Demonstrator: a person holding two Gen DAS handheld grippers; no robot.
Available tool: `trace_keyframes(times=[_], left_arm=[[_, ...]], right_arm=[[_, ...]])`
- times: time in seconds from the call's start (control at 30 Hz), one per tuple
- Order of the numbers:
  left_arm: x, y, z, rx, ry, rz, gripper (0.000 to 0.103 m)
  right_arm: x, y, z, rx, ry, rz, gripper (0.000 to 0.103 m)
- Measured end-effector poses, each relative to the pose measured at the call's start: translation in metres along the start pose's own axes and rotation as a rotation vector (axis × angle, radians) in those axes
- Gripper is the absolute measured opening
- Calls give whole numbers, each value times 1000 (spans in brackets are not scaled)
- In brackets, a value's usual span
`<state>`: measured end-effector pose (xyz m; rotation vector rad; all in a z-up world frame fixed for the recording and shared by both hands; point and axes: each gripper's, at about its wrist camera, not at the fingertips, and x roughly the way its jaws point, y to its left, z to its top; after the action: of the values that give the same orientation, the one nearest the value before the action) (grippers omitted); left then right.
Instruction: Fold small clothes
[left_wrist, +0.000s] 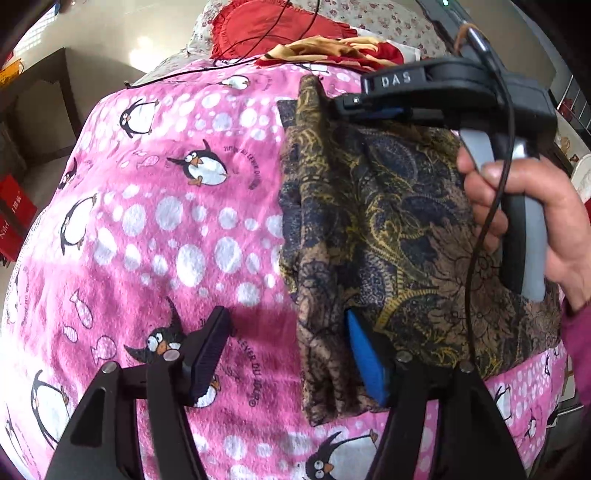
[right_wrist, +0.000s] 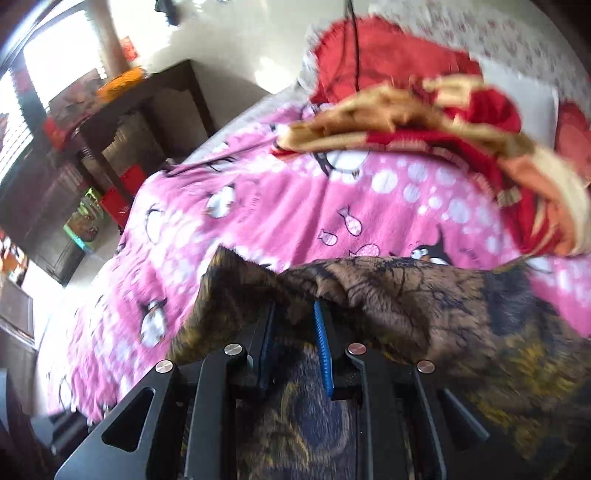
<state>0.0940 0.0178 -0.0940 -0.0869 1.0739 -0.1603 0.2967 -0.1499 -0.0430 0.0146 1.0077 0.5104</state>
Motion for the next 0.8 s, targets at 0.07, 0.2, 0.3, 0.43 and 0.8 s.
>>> trace_keyframes(times=[0.07,0.2,0.3,0.43,0.8], left_arm=[[1,-2,0,1,-2,-1,68],[1,-3,1,-6,-5,-9,68],[-1,-2,-2,-11,-5,-11,69],[-1,-1,-2,-12,-10,-10,72],[-1,-2,-2,-42,-3,-3,81]], right_arm=[[-5,2,0,-15,17,-13,23],[-47,-2,-16,-22,-28,-17,23],[-85,-20,-42,-15,-37,-71,24],[-124,-62,-79,-33,-44,-227,25],[-147,-191,-108,245,-75,-362,25]])
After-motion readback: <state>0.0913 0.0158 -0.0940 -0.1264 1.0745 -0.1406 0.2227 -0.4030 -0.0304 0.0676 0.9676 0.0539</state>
